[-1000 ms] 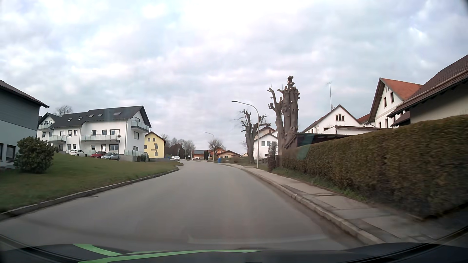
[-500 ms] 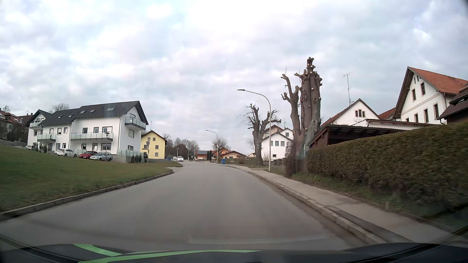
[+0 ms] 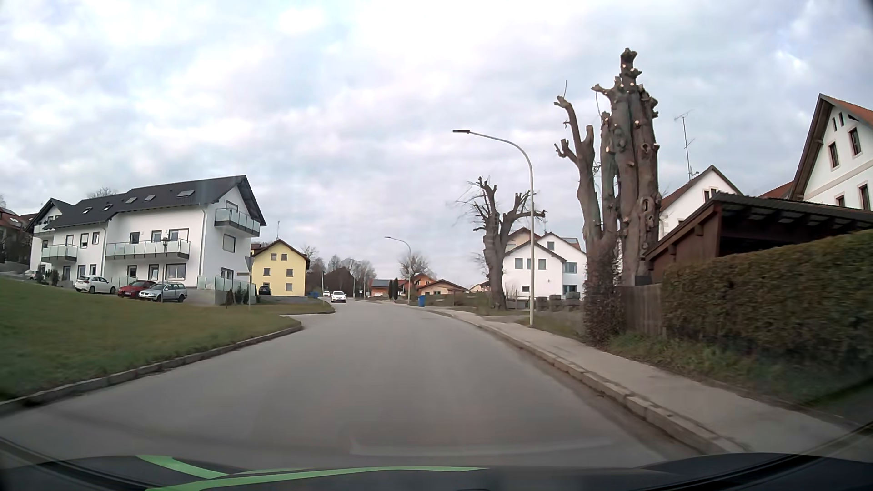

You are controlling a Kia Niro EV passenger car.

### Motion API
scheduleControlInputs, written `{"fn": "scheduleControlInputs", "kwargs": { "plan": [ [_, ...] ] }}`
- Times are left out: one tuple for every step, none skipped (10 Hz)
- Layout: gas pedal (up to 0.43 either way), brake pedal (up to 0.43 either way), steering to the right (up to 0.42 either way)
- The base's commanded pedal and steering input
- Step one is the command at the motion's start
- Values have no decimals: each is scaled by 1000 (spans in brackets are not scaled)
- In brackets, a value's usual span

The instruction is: Follow the waypoints while adhering to traffic rules and regulations

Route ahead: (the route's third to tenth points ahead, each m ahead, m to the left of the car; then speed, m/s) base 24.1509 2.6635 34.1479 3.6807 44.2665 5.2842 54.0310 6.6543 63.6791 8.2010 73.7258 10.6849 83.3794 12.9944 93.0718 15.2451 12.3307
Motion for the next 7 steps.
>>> {"fn": "scheduleControlInputs", "kwargs": {
  "plan": [
    [240, 0, -8],
    [240, 0, -8],
    [240, 0, -8],
    [240, 0, -10],
    [240, 0, -12],
    [240, 0, -12],
    [240, 0, -12]
  ]
}}
